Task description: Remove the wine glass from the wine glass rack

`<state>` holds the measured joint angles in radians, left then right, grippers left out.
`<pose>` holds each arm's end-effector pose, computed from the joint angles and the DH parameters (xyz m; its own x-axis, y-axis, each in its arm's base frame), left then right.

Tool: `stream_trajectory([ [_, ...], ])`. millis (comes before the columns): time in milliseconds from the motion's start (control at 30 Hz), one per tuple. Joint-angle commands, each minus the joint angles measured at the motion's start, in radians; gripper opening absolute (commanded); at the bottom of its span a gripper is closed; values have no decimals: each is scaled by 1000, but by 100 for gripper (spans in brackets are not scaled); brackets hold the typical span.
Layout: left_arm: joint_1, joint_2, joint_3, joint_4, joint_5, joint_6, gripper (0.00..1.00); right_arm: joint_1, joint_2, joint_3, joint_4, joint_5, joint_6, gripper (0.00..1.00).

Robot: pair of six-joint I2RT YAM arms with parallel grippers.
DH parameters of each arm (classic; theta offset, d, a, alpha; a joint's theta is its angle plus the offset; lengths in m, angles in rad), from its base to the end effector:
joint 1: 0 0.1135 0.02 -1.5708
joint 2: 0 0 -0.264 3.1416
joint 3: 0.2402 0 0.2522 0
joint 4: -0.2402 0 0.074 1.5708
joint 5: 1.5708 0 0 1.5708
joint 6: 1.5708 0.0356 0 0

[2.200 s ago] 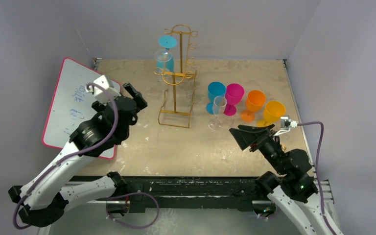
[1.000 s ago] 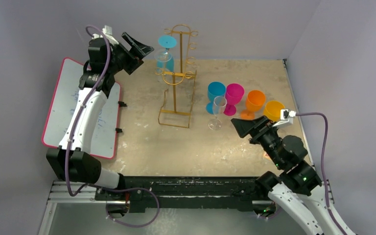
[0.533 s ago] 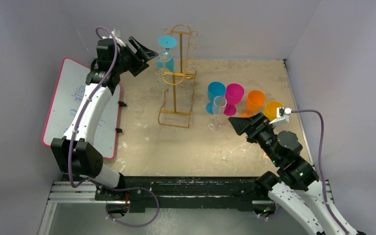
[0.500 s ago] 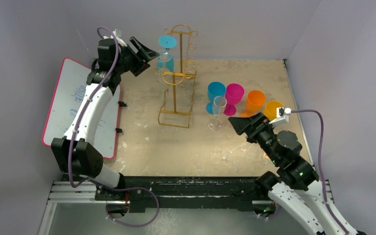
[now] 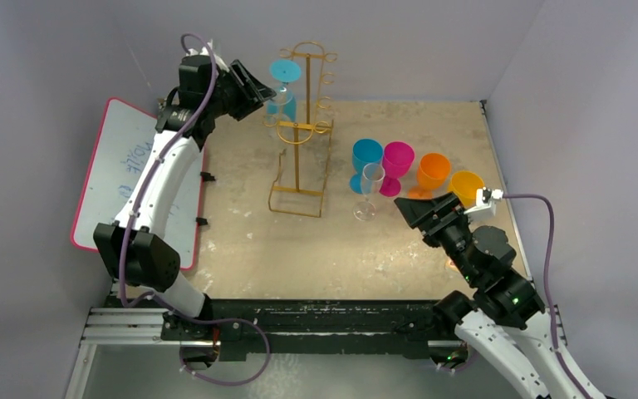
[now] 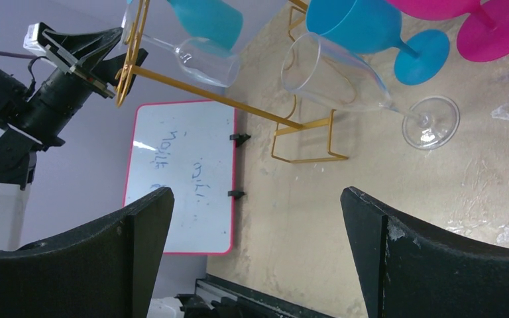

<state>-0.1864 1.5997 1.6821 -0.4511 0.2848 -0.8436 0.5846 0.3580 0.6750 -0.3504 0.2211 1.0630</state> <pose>0.3595 -0.0780 0.4184 -0.5607 -0.6238 -0.5445 0.0249 0.6446 -0.7642 0.0839 0.0462 0.3357 -0.3243 0.8077 -0.4924 -0.1486 0.4705 0.8698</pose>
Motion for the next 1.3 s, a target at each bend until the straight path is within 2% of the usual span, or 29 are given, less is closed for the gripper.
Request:
stream_trajectory([
  [0, -28, -4, 61, -69, -74, 91, 47, 6, -7, 33, 5, 41, 43, 100],
  [133, -50, 3, 90, -92, -114, 113, 40, 5, -5, 36, 3, 42, 49, 100],
  [300, -75, 33, 141, -165, -159, 146, 26, 6, -12, 44, -16, 49, 49, 100],
  [467, -89, 45, 175, -214, -214, 167, 18, 7, -23, 39, -21, 60, 63, 100],
  [567, -103, 59, 208, -254, -247, 192, 7, 6, -20, 34, -13, 49, 58, 100],
  [733, -106, 66, 213, -260, -236, 194, 0, 7, 3, 38, -17, 28, 57, 100],
  [867, -106, 58, 197, -247, -228, 187, 0, 6, 9, 43, -29, 31, 57, 100],
  [900, -106, 56, 190, -238, -217, 186, 1, 6, 8, 43, -31, 33, 57, 100],
  [1000, -107, 48, 158, -199, -190, 172, 14, 6, 3, 43, -35, 36, 57, 100],
  [1167, -105, 47, 128, -178, -186, 158, 18, 6, -10, 44, -55, 48, 58, 100],
  [1267, -103, 38, 99, -162, -225, 127, 24, 5, -21, 42, -67, 55, 68, 100],
])
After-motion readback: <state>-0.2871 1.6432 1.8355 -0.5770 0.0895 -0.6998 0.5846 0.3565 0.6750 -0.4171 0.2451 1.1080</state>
